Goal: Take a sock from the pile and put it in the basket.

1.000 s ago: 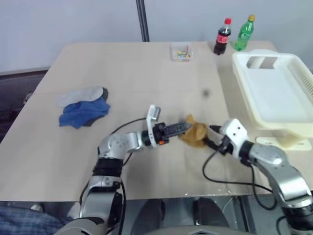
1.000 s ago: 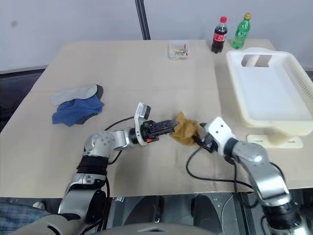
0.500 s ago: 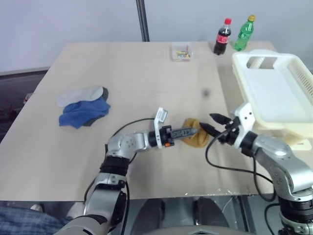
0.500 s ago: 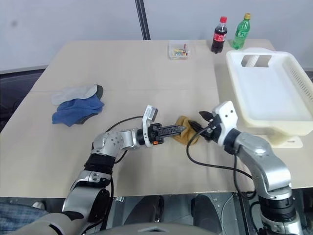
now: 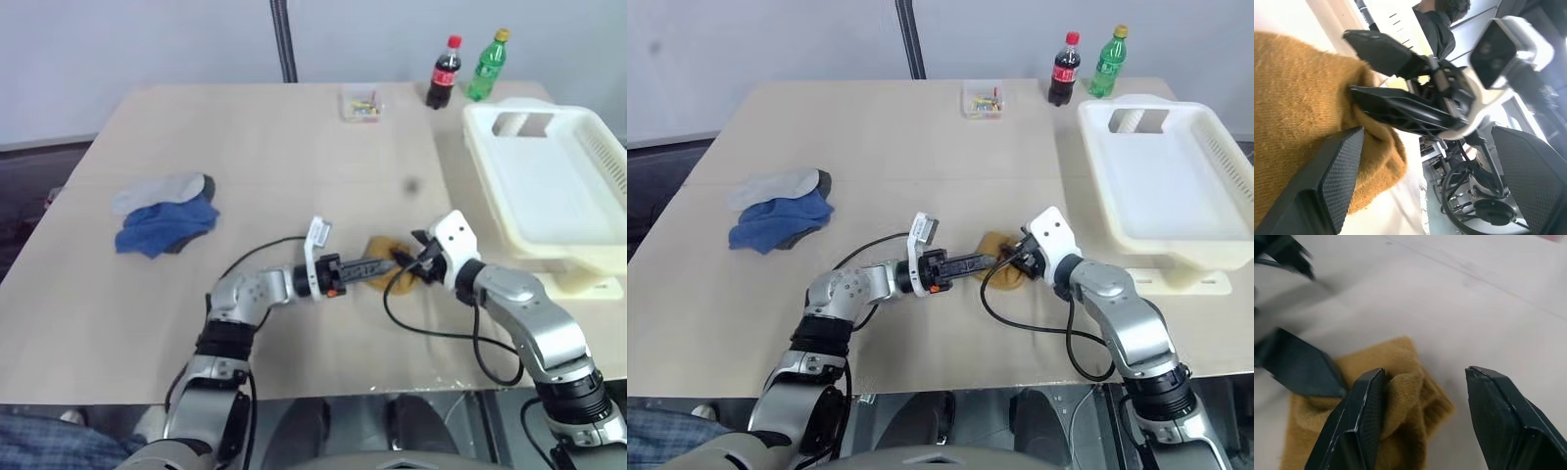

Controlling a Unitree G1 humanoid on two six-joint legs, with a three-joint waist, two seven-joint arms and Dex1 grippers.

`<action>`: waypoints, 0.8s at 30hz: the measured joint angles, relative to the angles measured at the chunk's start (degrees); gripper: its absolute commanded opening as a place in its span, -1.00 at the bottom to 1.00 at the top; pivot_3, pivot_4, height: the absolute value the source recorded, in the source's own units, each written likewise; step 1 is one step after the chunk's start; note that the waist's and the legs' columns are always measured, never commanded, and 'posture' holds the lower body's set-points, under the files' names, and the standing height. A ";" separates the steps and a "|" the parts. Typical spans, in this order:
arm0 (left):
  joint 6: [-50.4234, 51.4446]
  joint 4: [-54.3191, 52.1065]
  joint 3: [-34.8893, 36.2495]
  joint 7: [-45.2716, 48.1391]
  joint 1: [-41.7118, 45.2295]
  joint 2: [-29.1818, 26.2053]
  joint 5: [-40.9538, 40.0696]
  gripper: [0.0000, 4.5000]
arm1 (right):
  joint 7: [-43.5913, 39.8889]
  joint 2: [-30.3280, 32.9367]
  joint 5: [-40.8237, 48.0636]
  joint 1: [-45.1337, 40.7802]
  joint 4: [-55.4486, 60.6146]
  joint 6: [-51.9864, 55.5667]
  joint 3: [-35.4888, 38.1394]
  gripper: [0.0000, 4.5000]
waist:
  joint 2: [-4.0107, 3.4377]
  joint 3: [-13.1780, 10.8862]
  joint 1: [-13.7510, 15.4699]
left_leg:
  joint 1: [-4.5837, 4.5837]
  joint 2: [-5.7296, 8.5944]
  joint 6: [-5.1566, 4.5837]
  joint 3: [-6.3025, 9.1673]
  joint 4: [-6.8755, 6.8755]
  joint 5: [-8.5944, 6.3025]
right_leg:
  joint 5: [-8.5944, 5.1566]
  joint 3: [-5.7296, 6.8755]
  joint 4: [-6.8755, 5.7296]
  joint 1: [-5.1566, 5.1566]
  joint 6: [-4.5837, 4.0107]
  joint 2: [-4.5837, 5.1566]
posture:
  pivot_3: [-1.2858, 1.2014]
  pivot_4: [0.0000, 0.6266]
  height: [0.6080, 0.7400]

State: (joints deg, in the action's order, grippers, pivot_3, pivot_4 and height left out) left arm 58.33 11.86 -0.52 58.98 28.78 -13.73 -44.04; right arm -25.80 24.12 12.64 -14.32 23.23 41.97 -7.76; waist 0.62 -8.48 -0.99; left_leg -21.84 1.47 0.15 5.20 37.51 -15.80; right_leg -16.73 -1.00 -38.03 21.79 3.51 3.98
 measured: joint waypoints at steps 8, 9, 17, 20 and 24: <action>-7.16 -12.23 -1.28 2.44 -2.75 -7.25 2.41 1.00 | -0.91 -0.92 8.81 1.03 5.66 11.43 5.37 0.82 | -0.04 -0.04 0.25 | -0.03 -0.02 -0.01 0.01 -0.01 -0.01 | 0.00 0.00 0.02 0.01 0.00 0.03 | 0.03 -0.52 1.00; -8.42 -13.73 -1.87 2.56 -2.77 -8.10 3.11 1.00 | -1.18 -0.24 9.15 1.03 5.95 11.94 5.37 0.97 | -0.04 -0.04 0.23 | -0.02 -0.02 -0.01 -0.01 -0.01 -0.01 | 0.00 -0.01 0.03 0.00 0.00 0.04 | 0.03 -0.52 1.00; -19.95 -20.87 -1.24 -0.94 -4.39 -11.47 9.02 1.00 | -1.77 1.35 10.44 3.19 6.42 14.09 2.70 0.97 | -0.05 -0.07 -0.05 | 0.02 -0.05 -0.02 -0.06 -0.07 -0.01 | 0.00 -0.05 0.01 0.01 0.00 0.00 | 0.03 -0.52 1.00; -28.89 -21.71 -1.59 -0.95 -7.34 -14.77 14.93 1.00 | -1.07 0.69 9.42 3.90 4.35 12.88 1.51 0.97 | -0.07 -0.09 -0.03 | 0.03 -0.05 -0.02 -0.09 -0.07 -0.01 | 0.00 -0.08 0.02 0.03 0.00 0.00 | 0.03 -0.52 1.00; -33.73 -23.45 -0.64 0.69 -9.11 -17.89 15.86 1.00 | -0.56 -0.09 7.38 3.78 2.49 9.09 -0.39 0.97 | -0.03 -0.11 0.07 | 0.03 -0.06 -0.09 -0.06 -0.06 -0.05 | 0.00 -0.04 0.00 0.01 0.00 0.00 | 0.03 -0.52 1.00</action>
State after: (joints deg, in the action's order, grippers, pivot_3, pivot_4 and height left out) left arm 24.60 -11.60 -1.16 59.67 19.67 -31.62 -28.17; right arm -26.36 24.02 20.03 -10.54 25.72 51.06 -8.15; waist 0.59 -8.59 -0.92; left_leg -21.81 1.41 0.05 5.14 37.45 -15.85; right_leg -16.73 -1.04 -38.02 21.80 3.51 3.98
